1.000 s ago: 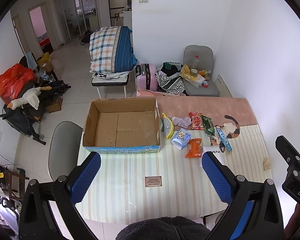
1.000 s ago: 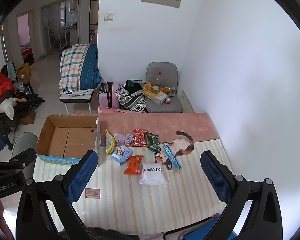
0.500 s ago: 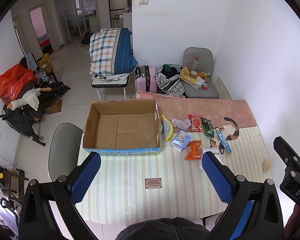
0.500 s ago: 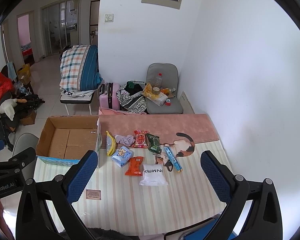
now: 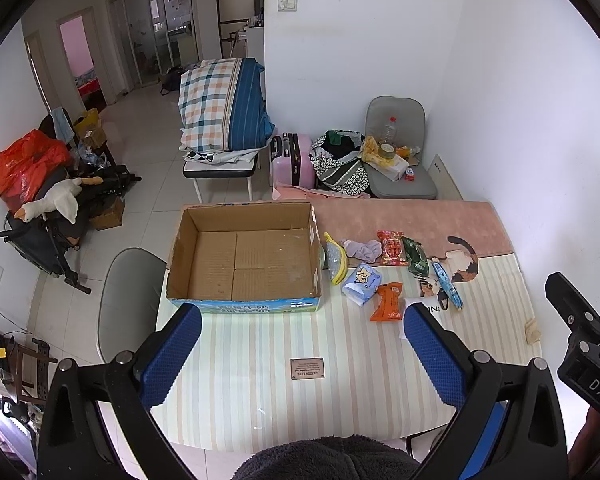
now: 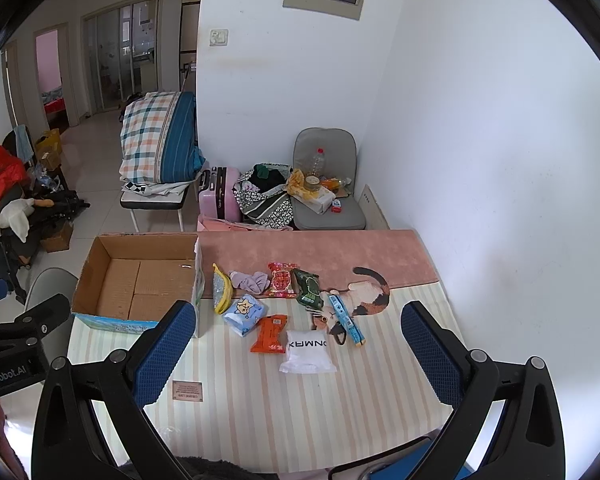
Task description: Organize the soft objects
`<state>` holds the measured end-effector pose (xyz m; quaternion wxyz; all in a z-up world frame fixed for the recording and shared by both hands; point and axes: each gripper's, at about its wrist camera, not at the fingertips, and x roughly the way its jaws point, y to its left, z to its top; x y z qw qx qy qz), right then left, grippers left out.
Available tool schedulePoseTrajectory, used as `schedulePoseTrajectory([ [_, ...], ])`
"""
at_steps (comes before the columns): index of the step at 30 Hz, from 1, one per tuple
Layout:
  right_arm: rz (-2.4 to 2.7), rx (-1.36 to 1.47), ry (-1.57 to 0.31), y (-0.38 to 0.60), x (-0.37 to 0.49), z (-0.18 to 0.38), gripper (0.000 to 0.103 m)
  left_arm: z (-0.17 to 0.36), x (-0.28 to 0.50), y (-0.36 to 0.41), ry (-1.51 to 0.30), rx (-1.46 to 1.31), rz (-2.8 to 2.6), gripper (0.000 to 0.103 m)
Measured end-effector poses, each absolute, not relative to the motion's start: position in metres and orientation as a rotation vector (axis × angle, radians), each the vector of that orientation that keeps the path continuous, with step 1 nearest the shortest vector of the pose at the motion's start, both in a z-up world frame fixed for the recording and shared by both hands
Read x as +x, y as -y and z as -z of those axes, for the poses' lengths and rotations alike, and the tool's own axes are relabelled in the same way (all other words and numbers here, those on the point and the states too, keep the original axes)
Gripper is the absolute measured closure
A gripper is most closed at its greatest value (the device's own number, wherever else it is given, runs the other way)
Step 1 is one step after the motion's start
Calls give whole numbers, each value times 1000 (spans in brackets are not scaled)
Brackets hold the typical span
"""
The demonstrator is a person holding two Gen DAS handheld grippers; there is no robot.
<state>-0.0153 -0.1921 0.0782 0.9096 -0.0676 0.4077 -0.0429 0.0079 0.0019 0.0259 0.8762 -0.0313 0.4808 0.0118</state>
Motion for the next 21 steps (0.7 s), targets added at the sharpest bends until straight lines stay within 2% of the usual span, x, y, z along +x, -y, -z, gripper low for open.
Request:
schedulePoseTrajectory([
  [21, 86, -148, -818, 187, -20, -84, 0, -37, 18, -4, -996, -66, -24, 0],
])
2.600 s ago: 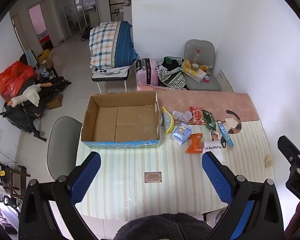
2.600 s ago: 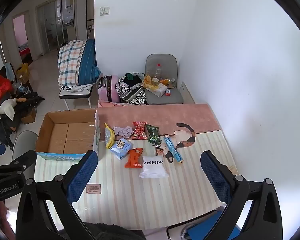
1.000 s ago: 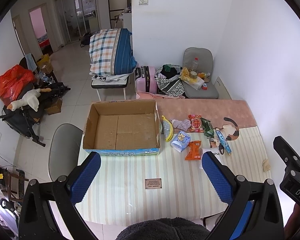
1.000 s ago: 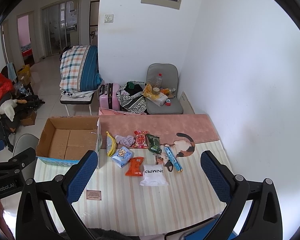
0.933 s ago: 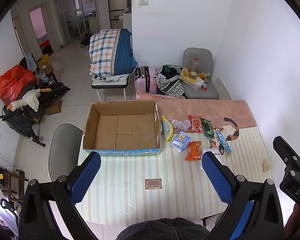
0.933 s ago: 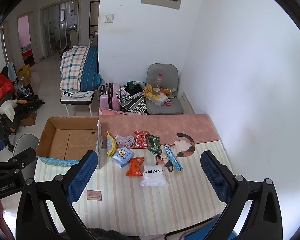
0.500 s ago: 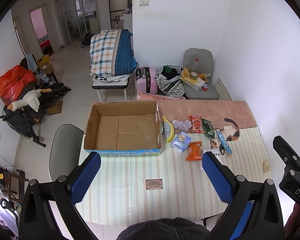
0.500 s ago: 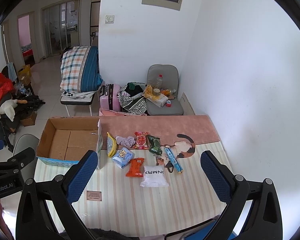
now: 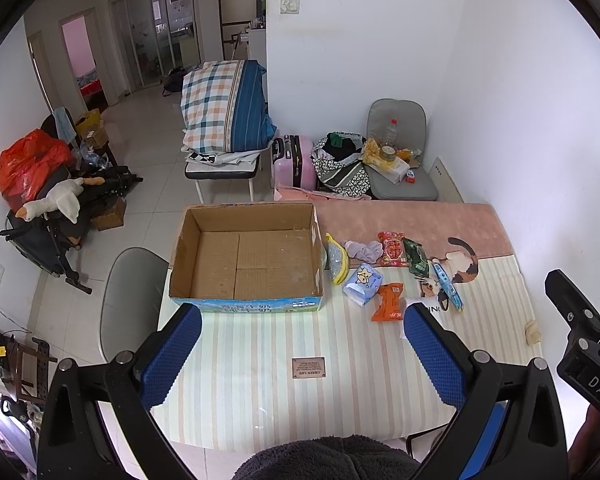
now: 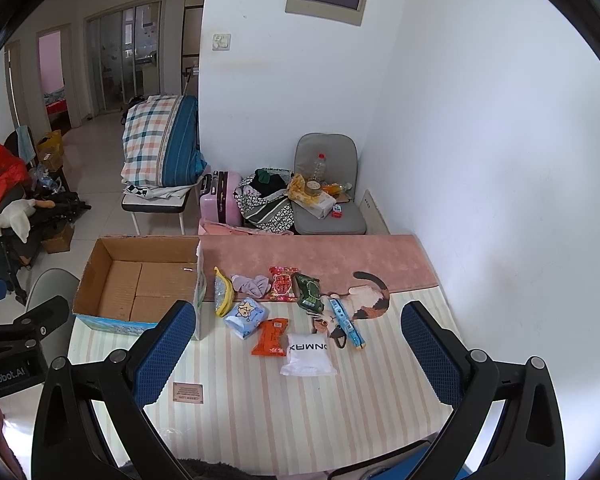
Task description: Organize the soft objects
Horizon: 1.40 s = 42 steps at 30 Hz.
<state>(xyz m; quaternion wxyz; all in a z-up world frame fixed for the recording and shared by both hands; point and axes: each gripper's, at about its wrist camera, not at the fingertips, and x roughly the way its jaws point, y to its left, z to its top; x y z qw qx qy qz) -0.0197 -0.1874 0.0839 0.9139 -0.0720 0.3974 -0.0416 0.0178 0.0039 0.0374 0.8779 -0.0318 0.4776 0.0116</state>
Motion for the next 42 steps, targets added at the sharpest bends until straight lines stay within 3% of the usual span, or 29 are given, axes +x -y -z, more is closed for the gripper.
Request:
schedulePoseTrajectory([
  [15, 72, -149, -808, 187, -26, -85, 0, -39, 13, -4, -980, -73, -34, 0],
  [23, 109, -120, -894, 210, 0, -50, 0, -1, 32, 2, -1024, -48, -58, 0],
  [29, 174, -82, -1095, 265, 62, 46, 0, 81, 87, 25, -1176, -38, -29, 0],
  [38, 127, 10, -1443, 334, 161, 267, 0, 249, 174, 92, -1502, -43, 81, 5],
  [42, 92, 25, -1531, 336, 182, 334, 0, 304, 211, 121, -1573, 48, 93, 5],
])
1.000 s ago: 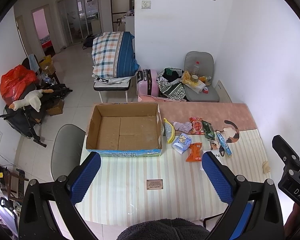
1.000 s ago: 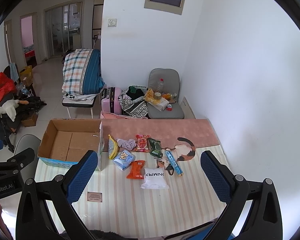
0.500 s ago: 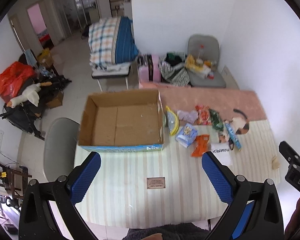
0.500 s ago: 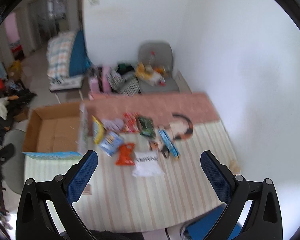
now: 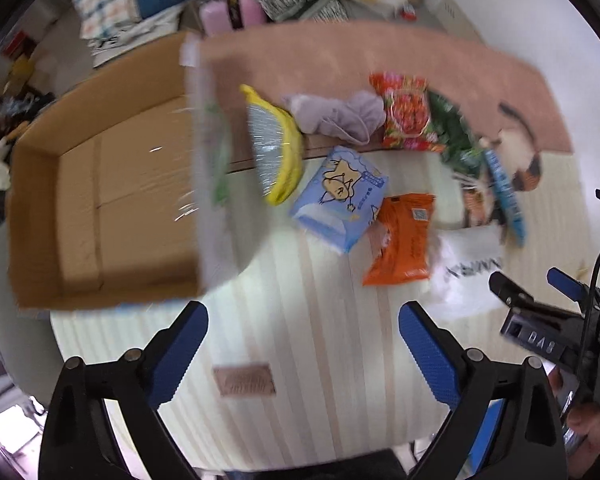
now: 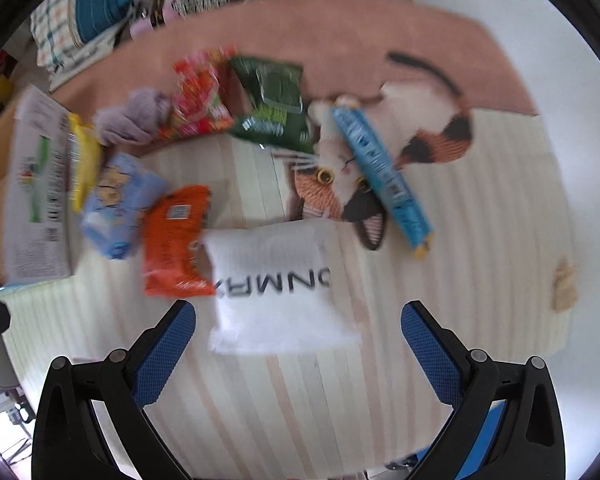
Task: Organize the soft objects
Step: 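Grasp the blue cat-print package with the left tool while the right tool grasps the white NMRX bag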
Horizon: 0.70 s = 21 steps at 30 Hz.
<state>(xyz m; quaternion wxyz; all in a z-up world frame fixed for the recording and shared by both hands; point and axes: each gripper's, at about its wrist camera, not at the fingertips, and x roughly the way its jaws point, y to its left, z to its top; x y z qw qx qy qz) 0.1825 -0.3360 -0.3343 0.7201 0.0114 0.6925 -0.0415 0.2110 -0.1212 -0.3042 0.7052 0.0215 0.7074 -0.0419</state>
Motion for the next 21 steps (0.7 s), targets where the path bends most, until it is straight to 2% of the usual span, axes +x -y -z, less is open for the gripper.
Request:
schedulePoseTrajectory([
  [3, 74, 31, -1587, 337, 192, 373, 0, 340, 237, 143, -1620, 137, 131, 5],
  [10, 12, 74, -1648, 344, 193, 413, 0, 415, 271, 180, -1744, 391, 155, 5],
  [16, -21, 96, -1673, 347, 195, 431, 0, 442, 278, 175, -1796, 406, 151, 5],
  [17, -23, 100, -1679, 347, 195, 432, 0, 445, 278, 175, -1801, 394, 153, 7],
  [21, -17, 130, -1717, 348, 202, 440, 0, 441, 280, 160, -1825, 299, 166, 26],
])
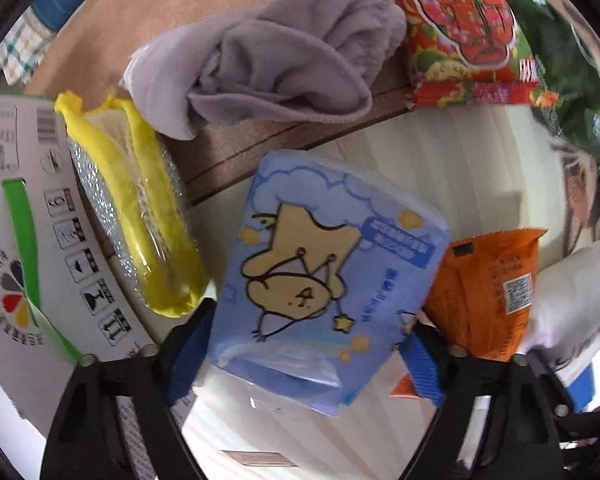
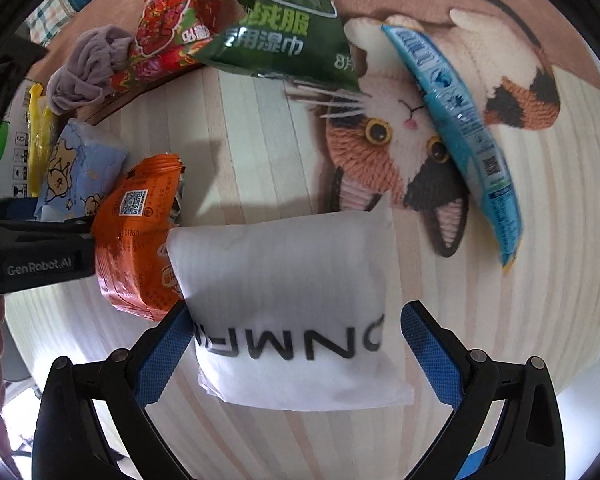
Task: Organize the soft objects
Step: 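Grasp the blue cat-print package with the left tool while the right tool grasps the white NMRX bag, then carry the blue package and white bag into the cardboard box and open both tools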
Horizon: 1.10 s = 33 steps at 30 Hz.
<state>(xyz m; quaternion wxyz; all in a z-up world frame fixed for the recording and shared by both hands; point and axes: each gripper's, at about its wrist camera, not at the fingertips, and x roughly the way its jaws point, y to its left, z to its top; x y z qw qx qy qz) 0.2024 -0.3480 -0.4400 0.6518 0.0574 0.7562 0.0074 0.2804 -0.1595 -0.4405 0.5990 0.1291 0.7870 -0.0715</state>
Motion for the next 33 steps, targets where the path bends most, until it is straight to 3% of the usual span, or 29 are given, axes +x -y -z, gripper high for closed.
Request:
schedulePoseTrajectory([
  [2, -12, 147, -1732, 349, 202, 446, 3, 441, 279, 159, -1816, 281, 167, 40],
  [8, -2, 181, -1764, 347, 206, 463, 20, 428, 273, 156, -1781, 286, 163, 56],
  [13, 17, 205, -1755, 358, 194, 459, 30, 402, 252, 140, -1755, 224, 146, 57],
  [20, -31, 261, -1700, 374, 165, 418, 31, 335, 203, 101, -1697, 44, 144, 57],
  [26, -151, 270, -1579, 336, 164, 335, 31, 240, 200, 47, -1554, -94, 127, 57],
  [33, -314, 255, -1442, 211, 206, 239, 31, 194, 236, -14, -1401, -102, 23, 57],
])
